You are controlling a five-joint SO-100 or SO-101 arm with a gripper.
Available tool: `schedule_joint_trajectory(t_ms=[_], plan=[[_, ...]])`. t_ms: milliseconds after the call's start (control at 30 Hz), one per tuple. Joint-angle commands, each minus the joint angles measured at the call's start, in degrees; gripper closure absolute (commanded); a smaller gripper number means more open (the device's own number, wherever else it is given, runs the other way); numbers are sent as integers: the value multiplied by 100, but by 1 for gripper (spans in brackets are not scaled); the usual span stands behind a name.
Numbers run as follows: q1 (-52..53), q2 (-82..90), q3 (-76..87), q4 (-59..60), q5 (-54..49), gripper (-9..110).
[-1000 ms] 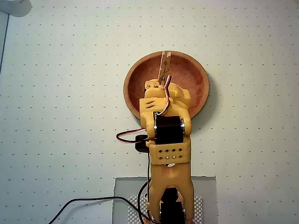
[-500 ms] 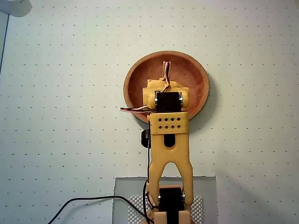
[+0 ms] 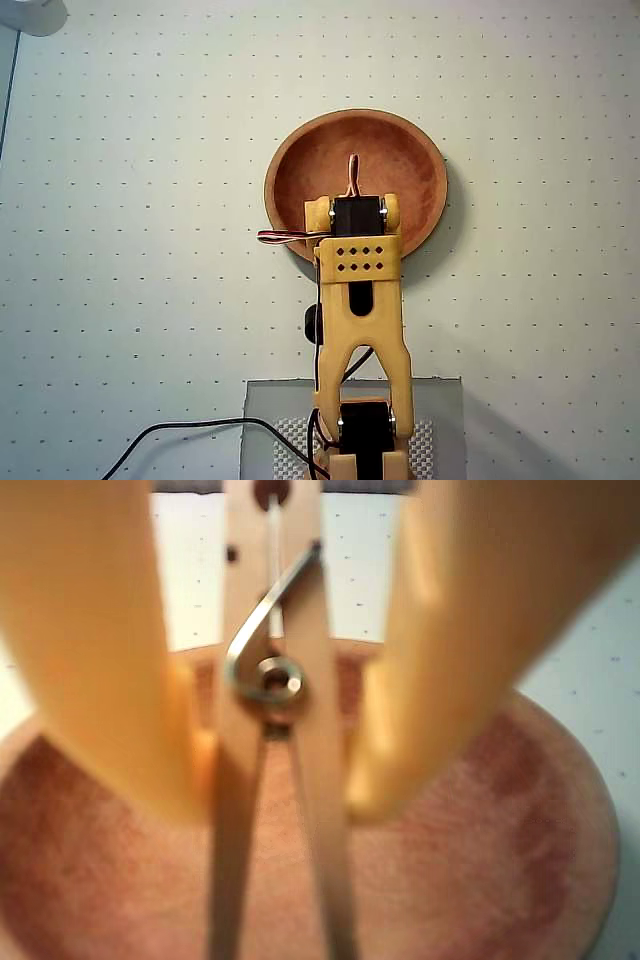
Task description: Grasp a clothespin and put it in the bowl.
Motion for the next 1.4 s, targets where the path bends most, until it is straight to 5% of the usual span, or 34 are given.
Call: schedule_joint_trajectory(t_ms=[0, 1367], plan=[[9, -9, -149, 79, -62, 105], [44, -3480, -3595, 79, -62, 105]])
